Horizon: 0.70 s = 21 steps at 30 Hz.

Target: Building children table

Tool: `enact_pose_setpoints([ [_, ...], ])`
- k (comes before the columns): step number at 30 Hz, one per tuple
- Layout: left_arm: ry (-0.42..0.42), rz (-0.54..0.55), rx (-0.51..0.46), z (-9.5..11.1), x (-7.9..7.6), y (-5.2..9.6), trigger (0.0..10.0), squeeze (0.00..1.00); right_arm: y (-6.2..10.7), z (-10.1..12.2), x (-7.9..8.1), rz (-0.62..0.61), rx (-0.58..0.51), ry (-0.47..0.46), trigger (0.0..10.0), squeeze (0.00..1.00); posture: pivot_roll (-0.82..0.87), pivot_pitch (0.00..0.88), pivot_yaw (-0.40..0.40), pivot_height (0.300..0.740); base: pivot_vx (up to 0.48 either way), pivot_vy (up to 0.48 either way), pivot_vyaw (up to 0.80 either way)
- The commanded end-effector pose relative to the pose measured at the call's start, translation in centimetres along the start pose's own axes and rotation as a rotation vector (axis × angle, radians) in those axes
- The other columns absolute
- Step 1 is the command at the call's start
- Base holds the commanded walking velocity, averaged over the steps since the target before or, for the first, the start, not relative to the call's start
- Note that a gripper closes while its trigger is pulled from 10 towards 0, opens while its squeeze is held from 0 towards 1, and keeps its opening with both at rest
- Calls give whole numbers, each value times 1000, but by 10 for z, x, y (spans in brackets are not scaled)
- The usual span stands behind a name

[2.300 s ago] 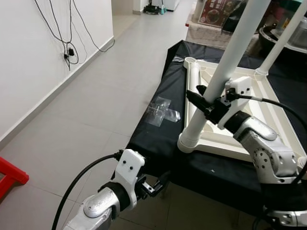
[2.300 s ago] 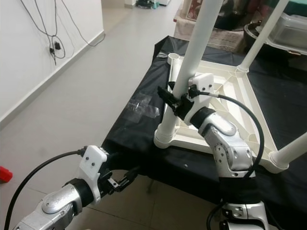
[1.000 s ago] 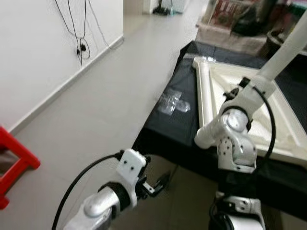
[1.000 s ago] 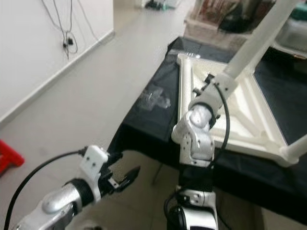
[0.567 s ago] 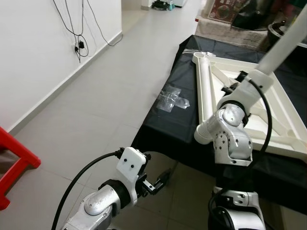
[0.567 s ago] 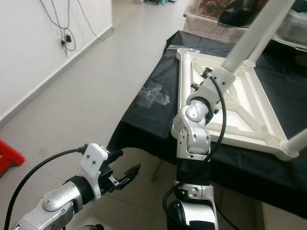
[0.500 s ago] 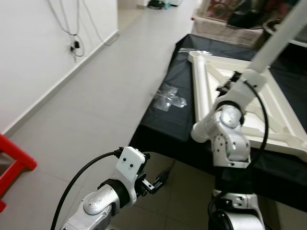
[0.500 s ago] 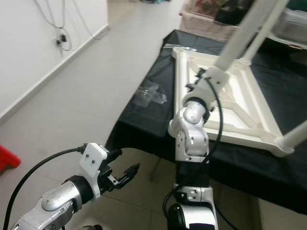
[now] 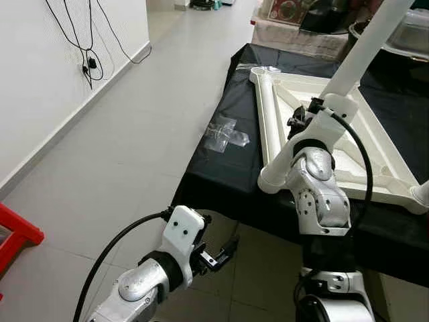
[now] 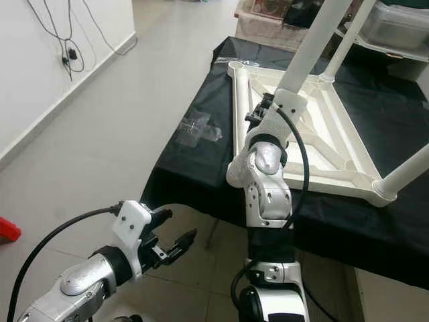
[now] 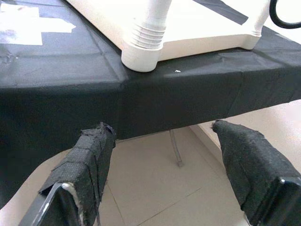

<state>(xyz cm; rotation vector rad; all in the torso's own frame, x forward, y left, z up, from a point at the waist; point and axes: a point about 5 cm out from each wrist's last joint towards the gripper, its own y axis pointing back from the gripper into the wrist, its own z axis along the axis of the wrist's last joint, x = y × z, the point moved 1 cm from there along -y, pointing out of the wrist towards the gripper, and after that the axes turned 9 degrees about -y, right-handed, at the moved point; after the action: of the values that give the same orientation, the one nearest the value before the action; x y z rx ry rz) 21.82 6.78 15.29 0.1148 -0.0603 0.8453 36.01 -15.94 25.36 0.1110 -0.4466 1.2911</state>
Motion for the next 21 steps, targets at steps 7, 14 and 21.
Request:
enact_pose_setpoints([
  [7,46,-20,18,-5,-2,-5,10000,1000,-2,38,18,217,-129,-43,10000,0,114,112,-107,740,0,0,0],
  [14,20,-24,33,-7,-2,-6,10000,0,0,16,10,220,-22,34,10000,0,110,103,-107,740,0,0,0],
  [21,14,-29,30,-7,-4,-6,10000,0,-6,-22,5,173,172,113,10000,0,108,109,-112,740,0,0,0],
])
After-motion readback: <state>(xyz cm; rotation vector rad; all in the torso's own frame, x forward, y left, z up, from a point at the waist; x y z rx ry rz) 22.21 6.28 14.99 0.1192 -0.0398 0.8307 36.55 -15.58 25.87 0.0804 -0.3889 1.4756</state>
